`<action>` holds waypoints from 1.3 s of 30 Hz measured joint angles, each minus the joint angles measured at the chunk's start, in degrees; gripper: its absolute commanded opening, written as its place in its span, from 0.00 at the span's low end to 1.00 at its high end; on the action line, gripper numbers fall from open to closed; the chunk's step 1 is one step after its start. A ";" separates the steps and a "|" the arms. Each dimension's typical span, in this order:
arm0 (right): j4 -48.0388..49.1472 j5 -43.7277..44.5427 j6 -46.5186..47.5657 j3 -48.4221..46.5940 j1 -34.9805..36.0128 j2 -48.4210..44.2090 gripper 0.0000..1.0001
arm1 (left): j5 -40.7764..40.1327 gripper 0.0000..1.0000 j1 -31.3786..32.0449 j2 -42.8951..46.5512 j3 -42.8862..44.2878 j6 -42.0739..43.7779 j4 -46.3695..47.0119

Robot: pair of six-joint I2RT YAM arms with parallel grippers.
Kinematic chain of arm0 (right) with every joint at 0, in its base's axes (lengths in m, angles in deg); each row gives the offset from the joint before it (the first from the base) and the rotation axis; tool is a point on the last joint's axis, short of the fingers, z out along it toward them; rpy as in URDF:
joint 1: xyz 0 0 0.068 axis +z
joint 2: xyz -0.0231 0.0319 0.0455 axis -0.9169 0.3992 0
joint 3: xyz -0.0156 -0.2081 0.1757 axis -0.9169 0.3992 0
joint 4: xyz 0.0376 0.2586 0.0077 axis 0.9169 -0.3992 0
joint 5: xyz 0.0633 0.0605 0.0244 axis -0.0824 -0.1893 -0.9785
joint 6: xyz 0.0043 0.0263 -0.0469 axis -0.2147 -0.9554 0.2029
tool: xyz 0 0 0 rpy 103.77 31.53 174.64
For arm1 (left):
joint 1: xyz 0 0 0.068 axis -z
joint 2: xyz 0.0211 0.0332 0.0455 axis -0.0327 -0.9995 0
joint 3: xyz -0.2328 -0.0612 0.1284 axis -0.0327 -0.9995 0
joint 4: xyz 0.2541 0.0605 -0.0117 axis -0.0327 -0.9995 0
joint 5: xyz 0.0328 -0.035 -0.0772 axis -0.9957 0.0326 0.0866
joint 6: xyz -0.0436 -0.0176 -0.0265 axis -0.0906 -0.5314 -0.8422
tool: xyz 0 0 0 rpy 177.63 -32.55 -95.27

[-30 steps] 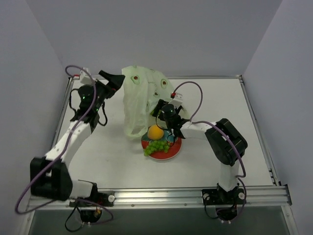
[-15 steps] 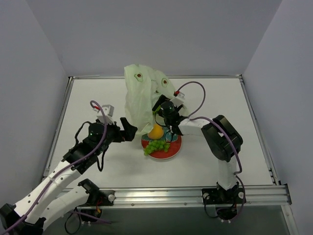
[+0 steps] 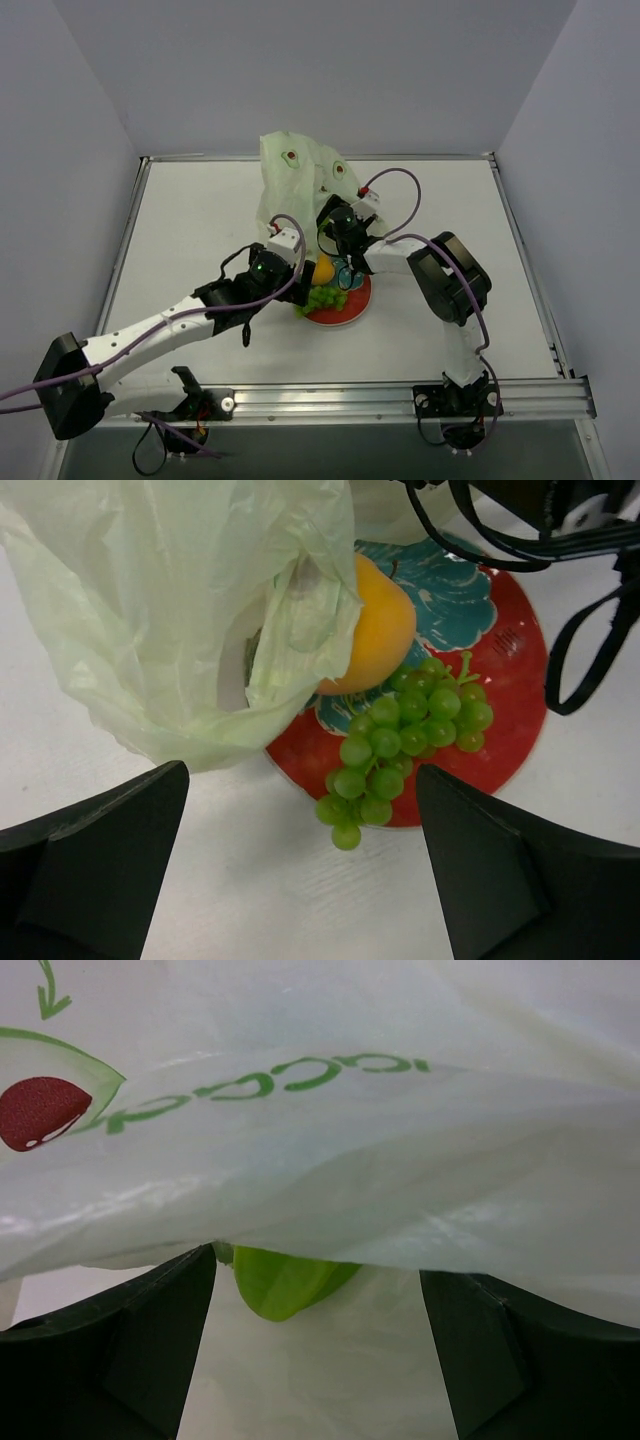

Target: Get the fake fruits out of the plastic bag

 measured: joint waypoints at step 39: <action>-0.83 -8.02 6.32 2.08 -1.95 -5.44 0.71 | -1.36 0.02 -12.11 -9.92 -2.89 3.17 19.30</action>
